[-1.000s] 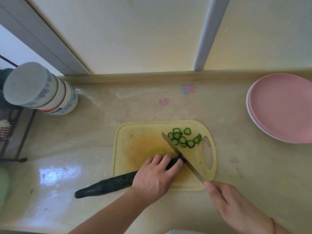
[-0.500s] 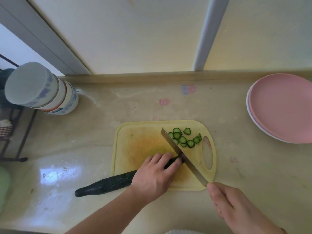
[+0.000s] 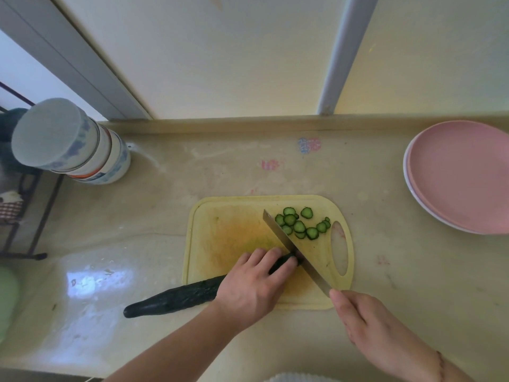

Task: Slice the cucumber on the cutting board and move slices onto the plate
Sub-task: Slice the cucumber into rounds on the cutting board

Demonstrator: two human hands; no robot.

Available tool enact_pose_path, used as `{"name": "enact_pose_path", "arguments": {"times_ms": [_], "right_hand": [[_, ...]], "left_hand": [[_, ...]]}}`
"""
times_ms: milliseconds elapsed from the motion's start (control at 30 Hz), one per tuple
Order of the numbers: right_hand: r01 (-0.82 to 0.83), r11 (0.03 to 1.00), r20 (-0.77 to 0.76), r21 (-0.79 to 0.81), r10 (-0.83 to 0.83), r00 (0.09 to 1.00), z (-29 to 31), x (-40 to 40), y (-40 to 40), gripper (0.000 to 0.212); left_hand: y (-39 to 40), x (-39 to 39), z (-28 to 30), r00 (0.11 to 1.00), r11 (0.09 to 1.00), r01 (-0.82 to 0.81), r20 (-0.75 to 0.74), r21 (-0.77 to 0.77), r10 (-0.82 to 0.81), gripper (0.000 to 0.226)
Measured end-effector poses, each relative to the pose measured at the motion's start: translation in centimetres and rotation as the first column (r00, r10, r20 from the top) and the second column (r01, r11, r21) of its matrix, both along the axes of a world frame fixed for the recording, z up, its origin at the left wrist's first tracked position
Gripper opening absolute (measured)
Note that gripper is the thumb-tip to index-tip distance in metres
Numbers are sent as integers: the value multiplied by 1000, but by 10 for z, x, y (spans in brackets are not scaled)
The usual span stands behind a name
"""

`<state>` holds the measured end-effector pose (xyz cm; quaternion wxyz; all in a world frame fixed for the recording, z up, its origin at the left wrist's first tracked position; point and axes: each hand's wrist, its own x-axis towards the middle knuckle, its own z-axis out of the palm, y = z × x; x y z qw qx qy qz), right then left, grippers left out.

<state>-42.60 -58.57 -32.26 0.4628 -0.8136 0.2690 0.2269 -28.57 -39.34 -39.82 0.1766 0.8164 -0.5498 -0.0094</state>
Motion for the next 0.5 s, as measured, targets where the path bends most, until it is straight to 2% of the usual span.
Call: {"name": "enact_pose_path", "arguments": {"times_ms": [167, 367, 500], "right_hand": [[22, 1000, 8, 20, -22, 1000, -2, -1, 2, 58], [50, 999, 29, -3, -50, 998, 3, -7, 6, 69], [53, 998, 35, -19, -52, 998, 8, -7, 8, 68]], "left_hand": [[0, -1, -1, 1000, 999, -7, -4, -38, 6, 35], [2, 1, -4, 1000, 998, -9, -29, -66, 7, 31], [2, 1, -5, 999, 997, -9, -32, -74, 7, 30]]}}
